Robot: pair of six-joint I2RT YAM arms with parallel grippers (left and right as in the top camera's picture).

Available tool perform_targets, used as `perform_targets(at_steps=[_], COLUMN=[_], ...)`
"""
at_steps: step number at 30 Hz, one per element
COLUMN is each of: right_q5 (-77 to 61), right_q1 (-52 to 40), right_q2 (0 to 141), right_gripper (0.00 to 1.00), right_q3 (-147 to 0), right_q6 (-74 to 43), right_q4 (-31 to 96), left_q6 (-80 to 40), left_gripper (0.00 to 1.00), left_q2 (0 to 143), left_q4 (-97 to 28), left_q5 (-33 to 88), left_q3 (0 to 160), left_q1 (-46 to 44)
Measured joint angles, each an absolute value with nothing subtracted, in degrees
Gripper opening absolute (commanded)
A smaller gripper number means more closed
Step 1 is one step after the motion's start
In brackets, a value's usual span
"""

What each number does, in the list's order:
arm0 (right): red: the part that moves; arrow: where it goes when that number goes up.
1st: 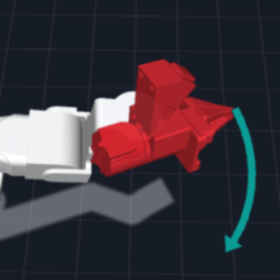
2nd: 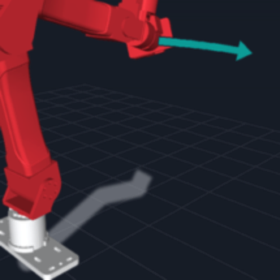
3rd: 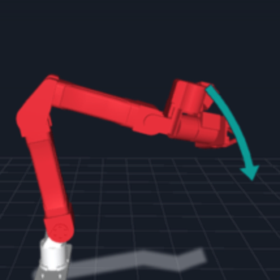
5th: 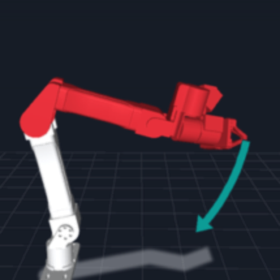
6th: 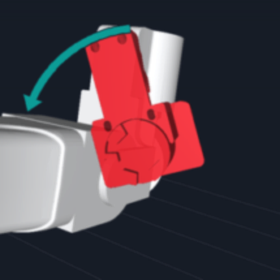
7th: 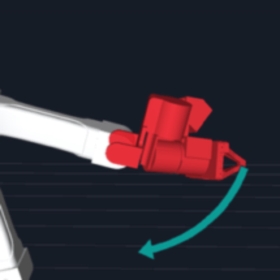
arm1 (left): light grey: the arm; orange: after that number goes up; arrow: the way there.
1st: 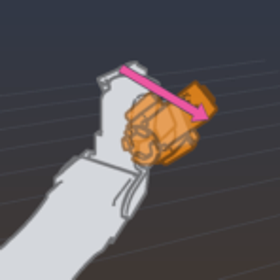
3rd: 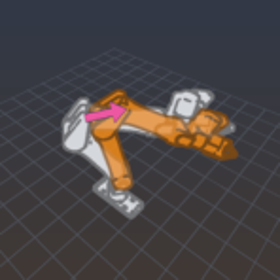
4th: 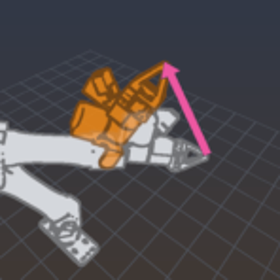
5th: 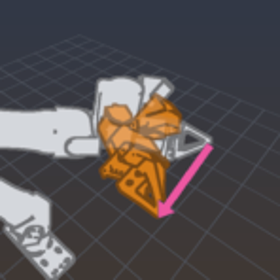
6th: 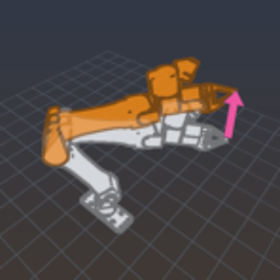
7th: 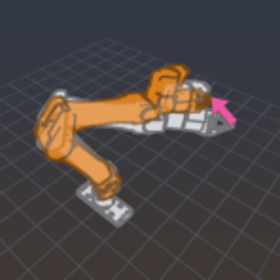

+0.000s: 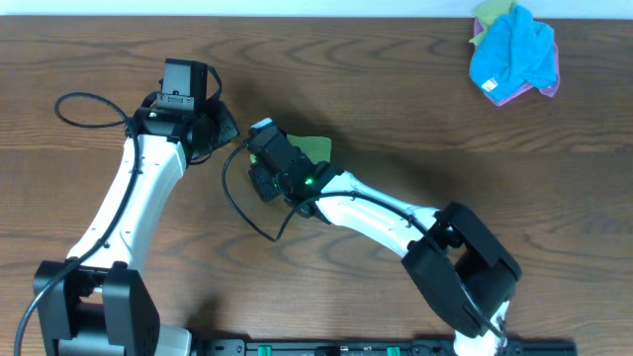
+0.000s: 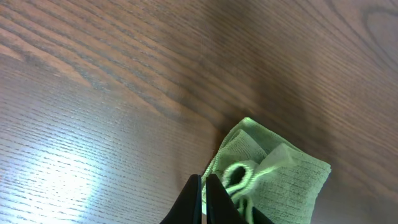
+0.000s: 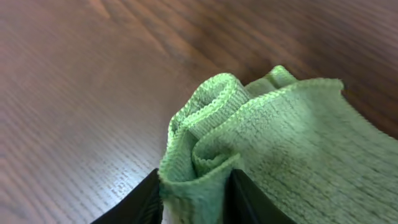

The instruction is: Fold the cloth

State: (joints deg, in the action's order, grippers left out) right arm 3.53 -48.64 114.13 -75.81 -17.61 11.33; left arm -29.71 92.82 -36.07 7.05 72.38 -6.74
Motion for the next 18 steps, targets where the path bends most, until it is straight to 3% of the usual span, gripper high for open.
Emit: perform_targets(at_steps=[6,9,10,11,13,18], right_q5=[-0.1,-1.2,-1.7,-1.9,-2.2,-2.6], right_q1=[-48.8,-49.2,-49.3,-49.4,-49.5,-49.5], right_q2=[114.1,114.1,114.1,114.1,114.1,113.6], right_gripper=[0.49,0.62,0.76,0.98,0.99,0.99], right_q3=[-75.8,-75.8,-76.0,-76.2,-76.7,-77.9], right_q6=[-18.9,-19.5,-19.4,-19.7,-19.9,-19.9], right_q4=[11.3,11.4,11.6,11.9,13.0,16.4], left_q6=[-29.7,-29.7,-29.7,-29.7,-29.3,-29.3], left_gripper=[0.06,0.06,0.08,0.13,0.24,0.7], left_q2=[91.6,90.1,89.6,89.4,89.1,89.1], left_q4=[-36.1,-36.1,-36.1,-36.1,-36.4,-37.3], left_q5=[7.0,7.0,7.0,7.0,7.1,7.3], left_q3=[72.4,72.4,72.4,72.4,72.4,72.4], left_q1=[-5.7,-4.3,-3.7,-3.4,-3.1,-3.0])
